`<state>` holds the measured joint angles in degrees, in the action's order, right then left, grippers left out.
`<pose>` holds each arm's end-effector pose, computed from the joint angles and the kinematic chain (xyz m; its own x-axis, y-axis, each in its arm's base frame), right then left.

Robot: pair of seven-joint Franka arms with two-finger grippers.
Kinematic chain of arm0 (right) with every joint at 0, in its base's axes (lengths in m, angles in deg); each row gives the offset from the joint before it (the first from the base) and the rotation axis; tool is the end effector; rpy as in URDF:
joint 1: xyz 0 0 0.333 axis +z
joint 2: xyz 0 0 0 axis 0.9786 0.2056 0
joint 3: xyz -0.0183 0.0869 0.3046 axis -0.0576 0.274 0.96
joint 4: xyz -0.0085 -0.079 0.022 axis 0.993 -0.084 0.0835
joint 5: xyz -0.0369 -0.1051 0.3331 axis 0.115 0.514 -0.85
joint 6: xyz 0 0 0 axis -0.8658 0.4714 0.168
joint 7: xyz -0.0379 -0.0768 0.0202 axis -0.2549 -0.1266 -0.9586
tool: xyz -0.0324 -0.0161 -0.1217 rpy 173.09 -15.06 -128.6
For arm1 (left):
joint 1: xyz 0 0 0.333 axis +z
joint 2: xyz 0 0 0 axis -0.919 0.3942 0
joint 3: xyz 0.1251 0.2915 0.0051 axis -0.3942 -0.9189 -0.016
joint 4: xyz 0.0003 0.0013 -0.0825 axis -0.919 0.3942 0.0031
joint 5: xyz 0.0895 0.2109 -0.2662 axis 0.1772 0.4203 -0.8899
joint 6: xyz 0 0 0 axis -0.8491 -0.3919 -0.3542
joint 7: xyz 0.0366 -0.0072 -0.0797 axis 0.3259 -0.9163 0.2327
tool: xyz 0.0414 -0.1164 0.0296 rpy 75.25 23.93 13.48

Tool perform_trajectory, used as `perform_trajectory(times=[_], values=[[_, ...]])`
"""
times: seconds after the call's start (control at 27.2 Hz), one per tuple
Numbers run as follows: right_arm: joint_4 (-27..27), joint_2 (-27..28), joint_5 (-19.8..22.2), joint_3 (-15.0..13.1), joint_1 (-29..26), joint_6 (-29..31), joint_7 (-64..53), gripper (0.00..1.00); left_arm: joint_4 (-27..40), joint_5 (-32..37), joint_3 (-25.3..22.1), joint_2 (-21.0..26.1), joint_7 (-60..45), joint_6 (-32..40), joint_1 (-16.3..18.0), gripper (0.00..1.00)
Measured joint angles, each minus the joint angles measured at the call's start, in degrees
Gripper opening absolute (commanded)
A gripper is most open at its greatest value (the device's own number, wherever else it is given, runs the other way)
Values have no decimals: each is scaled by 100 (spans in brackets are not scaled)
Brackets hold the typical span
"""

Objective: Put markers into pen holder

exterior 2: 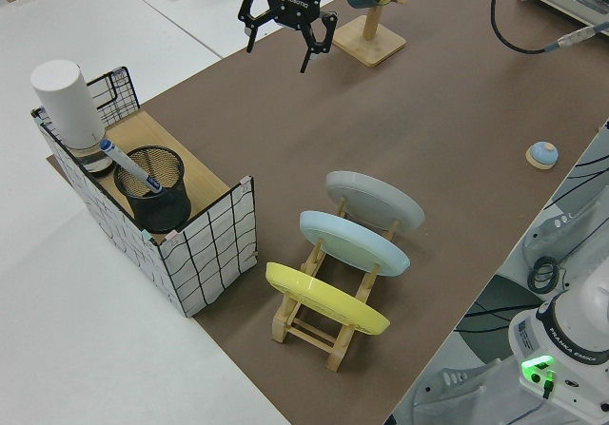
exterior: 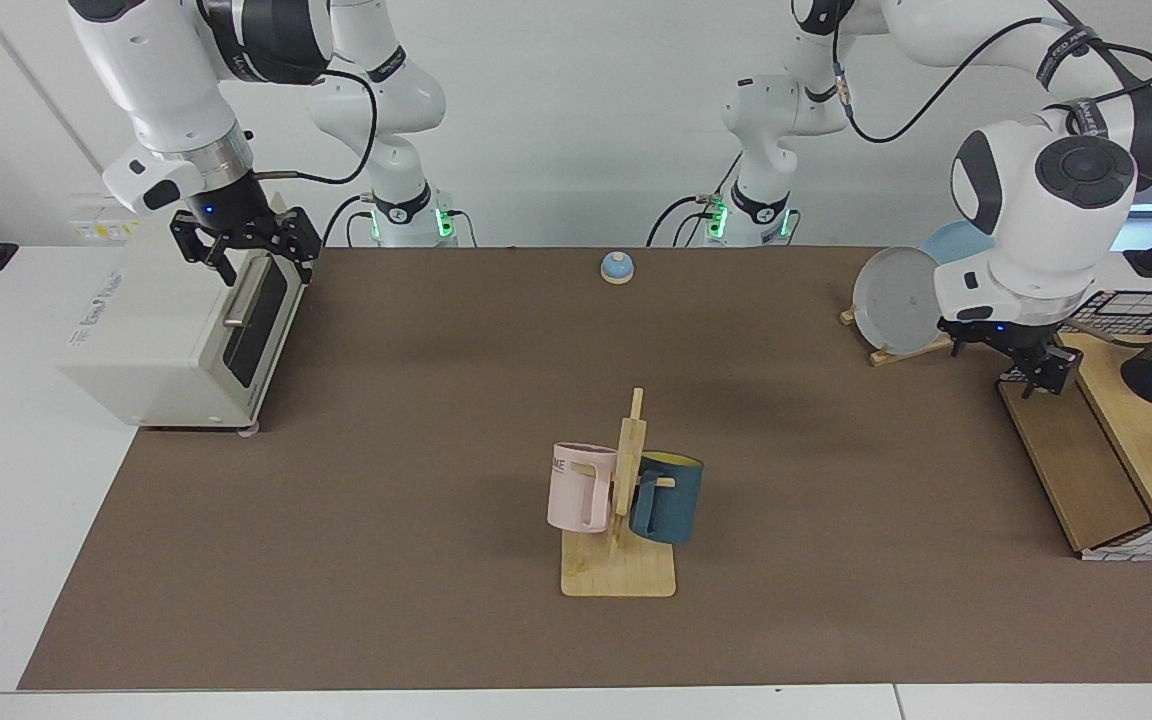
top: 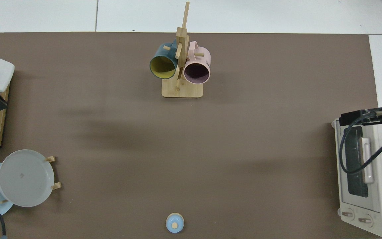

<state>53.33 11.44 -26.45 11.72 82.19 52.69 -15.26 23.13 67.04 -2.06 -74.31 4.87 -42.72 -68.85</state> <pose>0.4935 -0.0181 0.5797 0.9994 0.0305 0.0175 0.0302 -0.9994 0.0148 0.5975 0.0288 0.5058 0.6169 -0.7539 -0.2260 -0.7869 -0.5963 -0.1588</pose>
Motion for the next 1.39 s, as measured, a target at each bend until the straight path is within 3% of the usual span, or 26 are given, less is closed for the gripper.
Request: perform_trajectory(times=[0.29, 0.55, 0.77, 0.95, 1.39], values=[[1, 0, -5, 20, 8, 1, 0, 100, 500, -838, 101, -289, -1903, 0, -32, 100], [1, 0, -7, 25, 8, 1, 0, 100, 547, -1195, 142, -373, -2559, 8, -43, 100], [1, 0, -7, 25, 8, 1, 0, 100, 520, -1259, 691, -506, -3316, 265, 392, 100], [1, 0, -7, 26, 8, 1, 0, 100, 484, -1260, 885, -780, -3775, 536, 456, 100], [1, 0, -7, 26, 8, 1, 0, 100, 641, -1613, 320, -1282, -3806, 809, 353, 100]])
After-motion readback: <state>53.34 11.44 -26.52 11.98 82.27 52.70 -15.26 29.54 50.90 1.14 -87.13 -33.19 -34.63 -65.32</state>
